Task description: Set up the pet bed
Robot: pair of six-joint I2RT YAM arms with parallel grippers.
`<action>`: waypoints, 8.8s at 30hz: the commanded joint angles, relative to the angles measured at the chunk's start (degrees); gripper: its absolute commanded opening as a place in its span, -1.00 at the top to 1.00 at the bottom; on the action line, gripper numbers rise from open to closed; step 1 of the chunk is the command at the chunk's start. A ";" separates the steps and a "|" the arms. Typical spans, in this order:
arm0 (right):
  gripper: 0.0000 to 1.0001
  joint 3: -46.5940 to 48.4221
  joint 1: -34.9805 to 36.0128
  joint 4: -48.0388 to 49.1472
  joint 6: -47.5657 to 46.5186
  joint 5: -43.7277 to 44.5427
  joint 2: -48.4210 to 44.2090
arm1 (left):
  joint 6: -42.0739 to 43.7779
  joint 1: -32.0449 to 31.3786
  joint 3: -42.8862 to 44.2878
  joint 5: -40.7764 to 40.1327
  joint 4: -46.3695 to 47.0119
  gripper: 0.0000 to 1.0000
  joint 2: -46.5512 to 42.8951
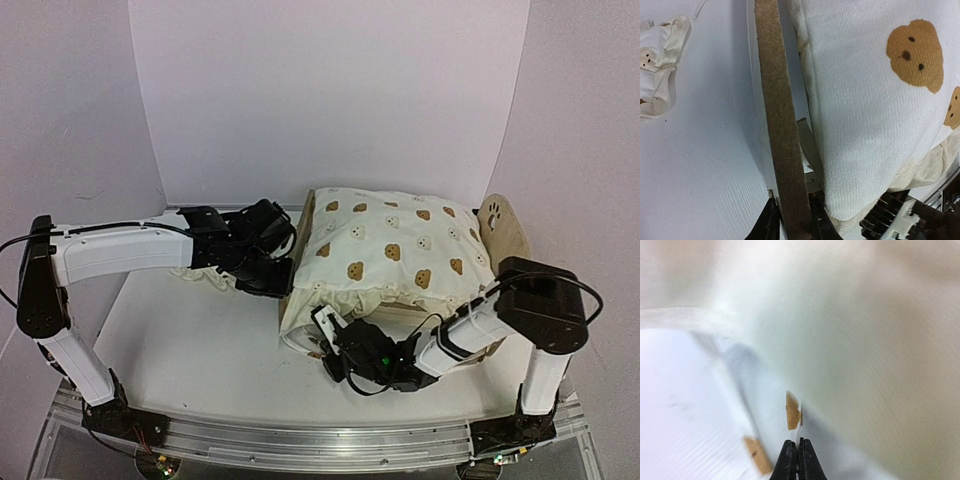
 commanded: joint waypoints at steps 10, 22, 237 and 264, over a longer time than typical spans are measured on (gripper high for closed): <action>1.00 -4.09 0.33 -24.25 11.47 -27.79 -22.46 | 3.02 0.61 -0.40 1.64 14.62 1.00 -0.90; 1.00 -1.35 0.26 -19.41 10.94 -30.71 -26.05 | 3.00 1.73 -12.19 3.88 17.62 -0.09 -6.42; 1.00 -0.27 -6.87 14.06 5.75 -20.70 -7.45 | 59.01 -5.23 -41.86 -8.51 84.52 1.00 0.04; 1.00 5.06 -7.85 16.00 3.49 -14.44 -2.85 | 45.96 -1.40 -45.30 6.54 71.34 1.00 -10.97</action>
